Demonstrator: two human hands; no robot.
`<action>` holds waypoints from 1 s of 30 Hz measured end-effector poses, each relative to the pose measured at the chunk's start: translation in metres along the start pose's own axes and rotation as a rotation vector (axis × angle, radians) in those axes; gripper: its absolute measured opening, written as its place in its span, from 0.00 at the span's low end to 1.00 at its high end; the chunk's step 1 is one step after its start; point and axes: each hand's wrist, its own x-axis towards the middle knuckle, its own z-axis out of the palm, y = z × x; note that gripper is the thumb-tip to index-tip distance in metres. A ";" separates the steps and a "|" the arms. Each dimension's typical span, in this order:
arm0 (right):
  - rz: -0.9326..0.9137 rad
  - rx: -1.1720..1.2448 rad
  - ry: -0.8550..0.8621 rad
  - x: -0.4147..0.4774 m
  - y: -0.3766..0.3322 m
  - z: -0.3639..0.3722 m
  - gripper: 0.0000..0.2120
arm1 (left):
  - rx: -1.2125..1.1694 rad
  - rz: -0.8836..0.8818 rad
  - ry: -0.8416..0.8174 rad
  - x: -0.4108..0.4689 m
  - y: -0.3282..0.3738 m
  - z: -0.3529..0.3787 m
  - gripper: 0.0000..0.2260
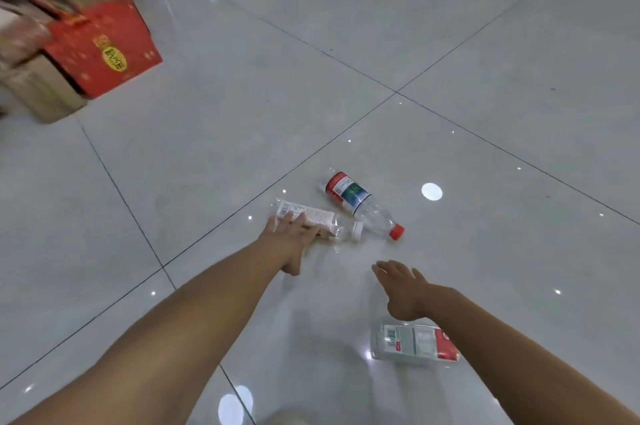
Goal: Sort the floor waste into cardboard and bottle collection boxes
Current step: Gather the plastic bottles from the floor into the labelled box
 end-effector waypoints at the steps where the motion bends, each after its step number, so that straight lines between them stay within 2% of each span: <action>1: 0.020 -0.005 -0.016 -0.003 0.004 0.003 0.35 | 0.003 0.006 0.013 0.002 0.001 0.004 0.42; 6: 0.161 -0.015 -0.047 -0.023 0.047 0.022 0.35 | -0.043 0.113 0.187 0.027 0.036 0.005 0.42; 12: 0.316 0.117 -0.094 -0.061 0.082 0.057 0.35 | -0.071 0.078 0.149 0.049 0.072 0.001 0.43; 15: 0.350 0.180 -0.098 -0.072 0.089 0.076 0.38 | -0.034 0.059 0.186 0.051 0.084 0.001 0.42; 17: 0.360 0.226 -0.059 -0.072 0.086 0.086 0.39 | 0.000 0.061 0.210 0.051 0.086 0.000 0.38; 21: 0.412 0.324 0.049 -0.065 0.079 0.096 0.31 | -0.016 0.094 0.263 0.047 0.085 0.002 0.20; 22: 0.426 0.349 0.064 -0.062 0.076 0.096 0.29 | -0.078 0.052 0.297 0.044 0.087 0.004 0.17; 24: 0.461 0.401 0.092 -0.056 0.072 0.096 0.27 | -0.342 -0.146 0.396 0.038 0.090 0.006 0.16; 26: 0.509 0.466 0.101 -0.051 0.068 0.095 0.28 | -0.675 -0.387 0.472 0.034 0.085 0.005 0.22; 28: 0.537 0.579 0.089 -0.048 0.064 0.091 0.28 | -0.992 -0.573 0.413 0.033 0.075 0.005 0.32; 30: 0.544 0.705 0.098 -0.049 0.060 0.086 0.23 | -1.314 -0.647 0.269 0.037 0.068 0.009 0.39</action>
